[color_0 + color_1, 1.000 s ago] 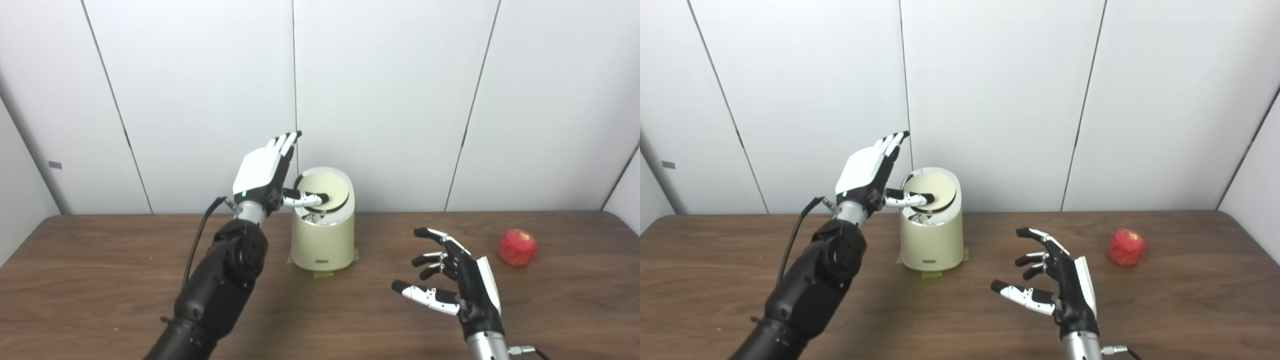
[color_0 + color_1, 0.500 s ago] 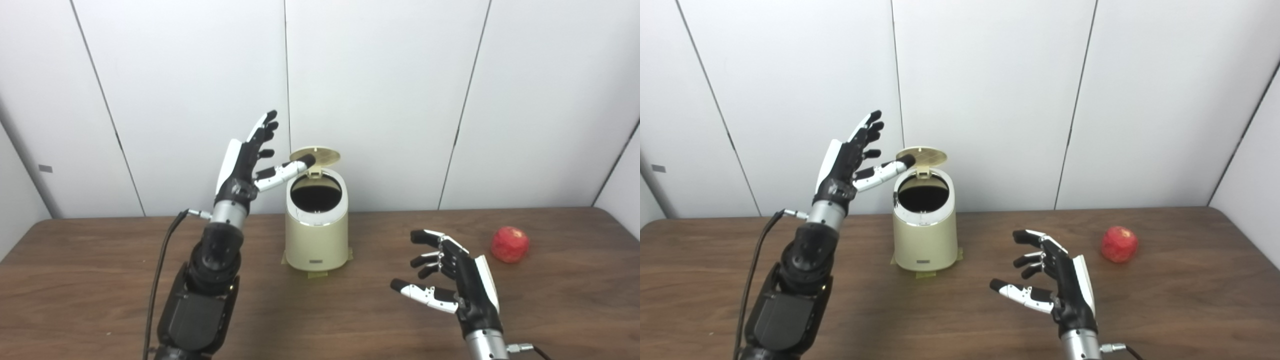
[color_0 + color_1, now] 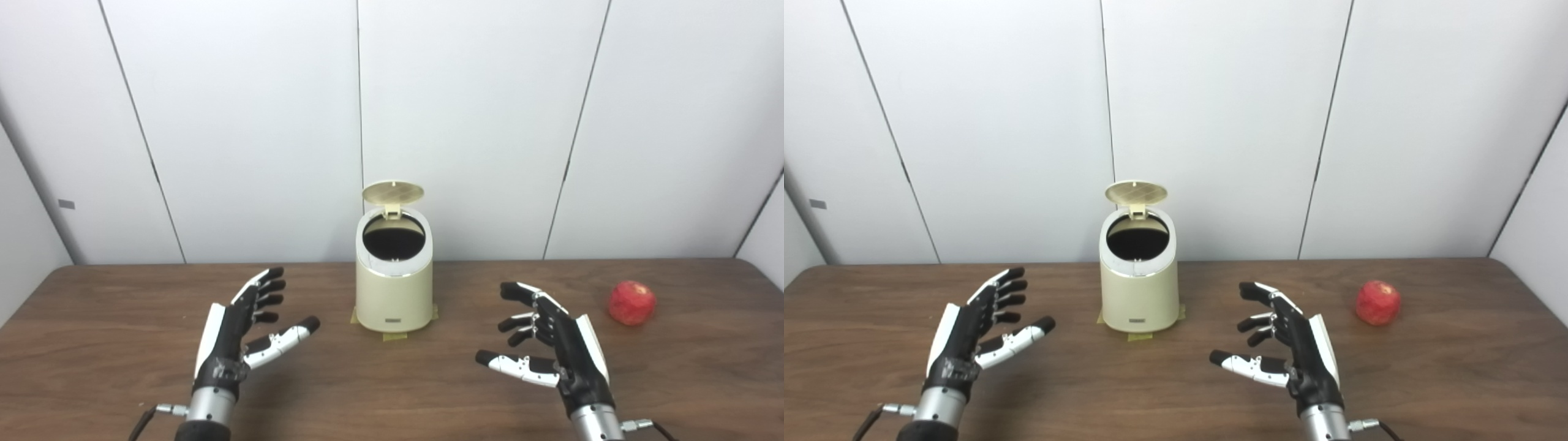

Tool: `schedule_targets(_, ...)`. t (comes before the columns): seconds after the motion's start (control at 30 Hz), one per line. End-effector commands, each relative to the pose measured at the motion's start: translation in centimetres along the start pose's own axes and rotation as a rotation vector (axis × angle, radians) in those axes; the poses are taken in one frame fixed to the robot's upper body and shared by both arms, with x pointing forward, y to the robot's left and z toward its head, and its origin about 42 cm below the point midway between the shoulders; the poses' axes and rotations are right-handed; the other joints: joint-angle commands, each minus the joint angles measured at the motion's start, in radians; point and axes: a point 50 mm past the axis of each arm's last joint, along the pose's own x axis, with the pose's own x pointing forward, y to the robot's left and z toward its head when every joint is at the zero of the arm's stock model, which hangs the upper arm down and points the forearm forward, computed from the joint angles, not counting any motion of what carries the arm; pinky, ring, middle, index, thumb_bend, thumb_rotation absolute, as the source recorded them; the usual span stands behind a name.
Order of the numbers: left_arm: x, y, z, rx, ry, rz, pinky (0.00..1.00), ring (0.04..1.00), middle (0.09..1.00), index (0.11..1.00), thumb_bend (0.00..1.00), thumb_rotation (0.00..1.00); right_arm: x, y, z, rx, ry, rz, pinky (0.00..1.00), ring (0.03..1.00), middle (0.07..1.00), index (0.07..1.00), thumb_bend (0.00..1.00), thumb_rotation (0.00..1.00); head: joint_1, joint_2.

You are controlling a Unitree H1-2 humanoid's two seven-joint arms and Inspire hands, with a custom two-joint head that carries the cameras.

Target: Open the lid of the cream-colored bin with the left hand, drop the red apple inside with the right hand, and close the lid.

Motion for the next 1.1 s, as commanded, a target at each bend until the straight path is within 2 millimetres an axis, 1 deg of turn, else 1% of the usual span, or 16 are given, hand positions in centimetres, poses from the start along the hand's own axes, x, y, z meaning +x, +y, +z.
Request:
schedule_targets(0.0,0.8,0.0,2.0,-0.031,-0.121,-0.004,0.68,0.773,0.823,0.860,0.82,0.29,1.0,-0.7,1.6,-0.005,-0.073,-0.016,0.42,0.566,0.787,0.780,0.67,0.01,-0.004,0.000)
schedule_targets(0.07,0.4,-0.2,1.5,-0.037,-0.115,-0.025,0.68,0.778,0.826,0.854,0.82,0.28,1.4,-1.3,1.9,-0.028,-0.067,-0.013,0.43,0.591,0.805,0.808,0.70,0.03,-0.038,-0.004)
schedule_targets(0.13,0.0,-0.3,1.2,-0.046,-0.110,-0.039,0.67,0.774,0.826,0.852,0.82,0.28,2.1,-2.6,2.4,-0.072,-0.051,0.017,0.46,0.628,0.832,0.848,0.75,0.07,-0.107,-0.009)
schedule_targets(0.17,0.0,-0.3,1.1,-0.050,-0.110,-0.042,0.66,0.769,0.826,0.852,0.82,0.27,2.5,-3.2,2.7,-0.102,-0.040,0.034,0.47,0.640,0.843,0.864,0.77,0.10,-0.117,-0.011)
schedule_targets(0.27,-0.1,-0.1,0.6,-0.048,-0.107,-0.037,0.68,0.777,0.828,0.855,0.80,0.26,3.7,-5.4,4.0,-0.240,-0.010,0.074,0.48,0.661,0.874,0.889,0.81,0.21,-0.202,-0.030)
schedule_targets(0.3,-0.1,0.1,0.5,-0.048,-0.105,-0.036,0.69,0.782,0.829,0.855,0.80,0.26,4.1,-6.1,4.3,-0.288,0.004,0.078,0.48,0.663,0.877,0.892,0.82,0.22,-0.249,-0.044)
schedule_targets(0.37,0.1,0.5,0.3,-0.063,-0.108,-0.043,0.70,0.782,0.830,0.856,0.79,0.24,5.3,-7.8,5.0,-0.404,0.045,0.094,0.48,0.680,0.885,0.893,0.84,0.26,-0.284,-0.055)
schedule_targets(0.4,0.2,0.8,0.2,-0.059,-0.111,-0.044,0.70,0.782,0.833,0.858,0.78,0.24,5.9,-8.8,5.3,-0.450,0.068,0.091,0.50,0.703,0.900,0.899,0.84,0.27,-0.309,-0.063)
schedule_targets(0.43,0.3,1.0,0.1,-0.054,-0.110,-0.044,0.69,0.776,0.832,0.857,0.78,0.23,6.6,-9.7,5.5,-0.488,0.086,0.085,0.59,0.770,0.913,0.896,0.85,0.26,-0.345,-0.076)
schedule_targets(0.5,0.4,1.4,0.1,-0.046,-0.105,-0.042,0.69,0.779,0.835,0.860,0.75,0.20,8.0,-11.7,5.7,-0.526,0.114,0.064,0.63,0.812,0.917,0.886,0.86,0.23,-0.373,-0.086)
schedule_targets(0.63,0.6,1.8,0.1,-0.039,-0.083,-0.041,0.68,0.785,0.844,0.863,0.70,0.15,10.0,-15.4,6.5,-0.607,0.148,-0.002,0.60,0.808,0.915,0.874,0.85,0.15,-0.406,-0.098)
schedule_targets(0.73,0.7,2.1,0.1,-0.035,-0.069,-0.043,0.69,0.794,0.847,0.867,0.68,0.15,10.8,-17.6,7.3,-0.666,0.168,-0.045,0.56,0.782,0.923,0.878,0.84,0.13,-0.418,-0.099)
schedule_targets(0.8,0.8,2.1,0.3,-0.029,-0.068,-0.045,0.68,0.791,0.847,0.870,0.68,0.13,11.3,-19.1,7.7,-0.699,0.178,-0.060,0.54,0.762,0.913,0.874,0.84,0.12,-0.425,-0.100)
schedule_targets(0.93,0.9,2.1,0.4,-0.017,-0.066,-0.051,0.64,0.773,0.848,0.871,0.65,0.03,12.2,-21.1,7.8,-0.766,0.235,-0.067,0.61,0.799,0.918,0.884,0.87,0.17,-0.432,-0.105)
schedule_targets(1.0,0.9,2.1,0.6,-0.024,-0.067,-0.055,0.64,0.770,0.849,0.871,0.64,0.01,12.7,-21.6,7.6,-0.788,0.271,-0.064,0.61,0.805,0.922,0.889,0.88,0.18,-0.434,-0.103)
schedule_targets(1.07,0.9,2.1,0.8,-0.021,-0.066,-0.058,0.64,0.766,0.855,0.873,0.65,0.00,13.3,-22.0,7.4,-0.799,0.313,-0.055,0.65,0.838,0.937,0.898,0.88,0.16,-0.434,-0.102)
